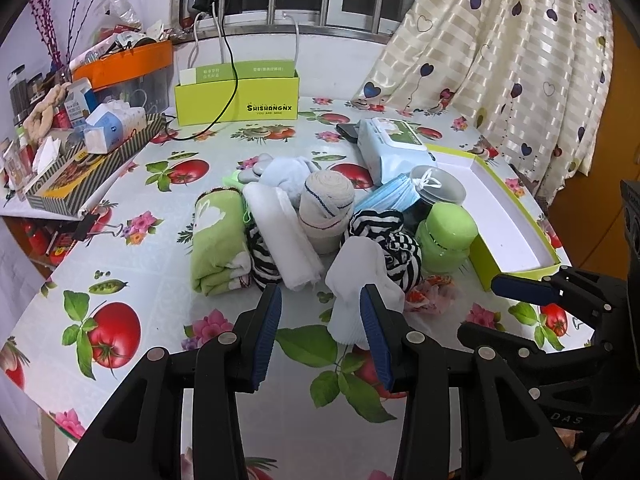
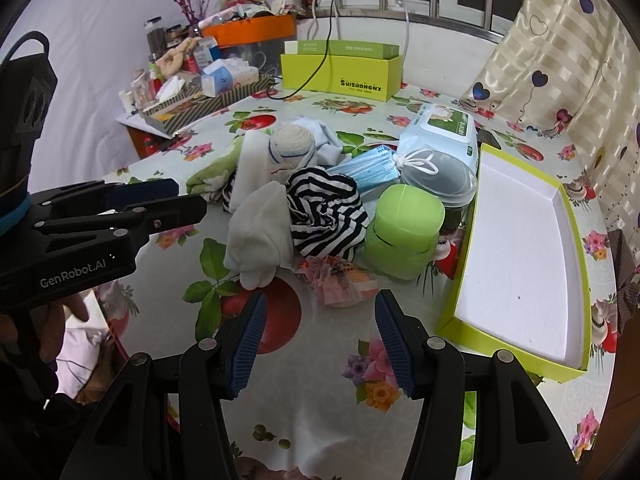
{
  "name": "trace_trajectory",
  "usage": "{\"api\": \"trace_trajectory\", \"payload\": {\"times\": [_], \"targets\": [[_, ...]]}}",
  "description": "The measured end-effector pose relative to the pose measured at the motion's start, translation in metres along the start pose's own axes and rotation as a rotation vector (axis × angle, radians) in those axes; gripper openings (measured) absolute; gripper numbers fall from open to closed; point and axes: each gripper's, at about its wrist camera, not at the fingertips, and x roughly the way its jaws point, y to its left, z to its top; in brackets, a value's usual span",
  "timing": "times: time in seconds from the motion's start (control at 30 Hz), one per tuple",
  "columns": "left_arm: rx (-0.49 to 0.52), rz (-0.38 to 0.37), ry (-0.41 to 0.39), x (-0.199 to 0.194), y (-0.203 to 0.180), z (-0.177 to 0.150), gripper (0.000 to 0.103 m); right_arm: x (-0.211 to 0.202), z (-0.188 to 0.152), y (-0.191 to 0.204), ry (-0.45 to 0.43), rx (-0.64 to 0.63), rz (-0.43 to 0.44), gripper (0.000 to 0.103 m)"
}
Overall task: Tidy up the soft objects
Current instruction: 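Move the left gripper toward the white sock while the right gripper approaches the plastic bag, then close the left gripper on the white sock and lift it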
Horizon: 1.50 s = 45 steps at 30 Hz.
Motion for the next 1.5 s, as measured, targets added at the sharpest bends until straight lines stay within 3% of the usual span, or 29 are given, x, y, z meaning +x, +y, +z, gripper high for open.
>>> {"api": "trace_trajectory", "payload": {"times": [1.5], "targets": [[-0.012,-0.108,0.019,0.009,-0.004,0.004,0.042,0.006,0.002,-0.004,0.004,0.010,0.005,0.056]]}}
